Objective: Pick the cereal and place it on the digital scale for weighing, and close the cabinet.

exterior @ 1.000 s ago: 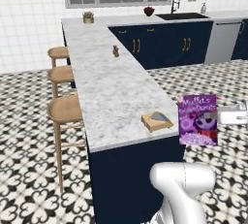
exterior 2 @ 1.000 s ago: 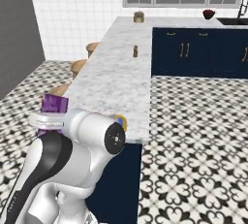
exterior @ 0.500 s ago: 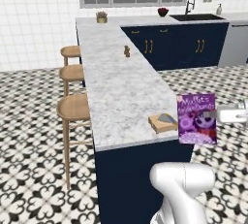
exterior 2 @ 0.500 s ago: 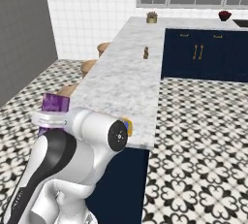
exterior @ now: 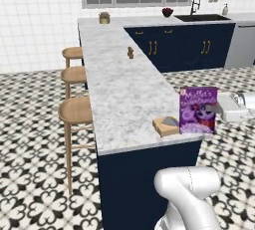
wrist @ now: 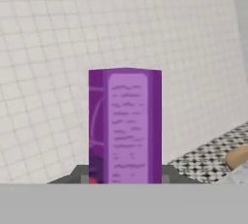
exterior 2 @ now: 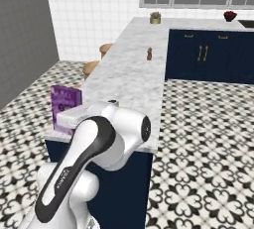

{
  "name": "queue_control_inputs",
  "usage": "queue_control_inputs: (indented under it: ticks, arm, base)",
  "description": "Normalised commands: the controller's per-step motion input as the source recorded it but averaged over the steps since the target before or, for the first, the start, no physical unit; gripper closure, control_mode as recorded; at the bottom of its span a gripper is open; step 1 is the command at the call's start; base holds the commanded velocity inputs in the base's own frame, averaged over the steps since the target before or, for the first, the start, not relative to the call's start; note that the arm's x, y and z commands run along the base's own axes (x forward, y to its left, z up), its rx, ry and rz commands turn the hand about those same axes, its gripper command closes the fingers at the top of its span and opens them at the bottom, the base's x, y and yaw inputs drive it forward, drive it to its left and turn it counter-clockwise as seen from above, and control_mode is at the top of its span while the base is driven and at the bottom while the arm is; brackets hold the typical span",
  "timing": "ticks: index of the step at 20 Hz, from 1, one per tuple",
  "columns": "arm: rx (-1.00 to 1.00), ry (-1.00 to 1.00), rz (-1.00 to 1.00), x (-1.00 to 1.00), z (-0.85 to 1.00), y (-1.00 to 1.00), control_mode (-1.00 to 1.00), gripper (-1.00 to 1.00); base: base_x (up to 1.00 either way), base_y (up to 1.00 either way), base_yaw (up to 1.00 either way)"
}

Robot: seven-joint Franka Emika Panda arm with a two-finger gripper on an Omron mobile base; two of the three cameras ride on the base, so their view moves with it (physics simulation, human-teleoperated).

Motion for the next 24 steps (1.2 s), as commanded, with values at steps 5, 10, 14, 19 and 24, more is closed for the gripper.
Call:
queue_control_inputs:
  ticks: [5, 10, 14, 19, 24]
  arm:
    - [0.0, -0.4, 0.18, 0.57, -0.14, -0.07, -1.0, 1.0]
    - [0.03, -0.02, 0.04, 0.47, -0.02, -0.53, -1.0, 1.0]
    - [0.02, 0.04, 0.0, 0.27, -0.1, -0.44, -1.0, 1.0]
    - [0.0, 0.0, 0.0, 0.36, -0.42, -0.1, -1.0, 1.0]
    - [0.0, -0.01, 0.0, 0.43, -0.34, 0.0, -1.0, 1.0]
  base:
    - [0.0, 0.0, 0.0]
    - [0.0, 0.0, 0.0]
    - [0.0, 0.0, 0.0]
    - [0.0, 0.0, 0.0]
    - [0.0, 0.0, 0.0]
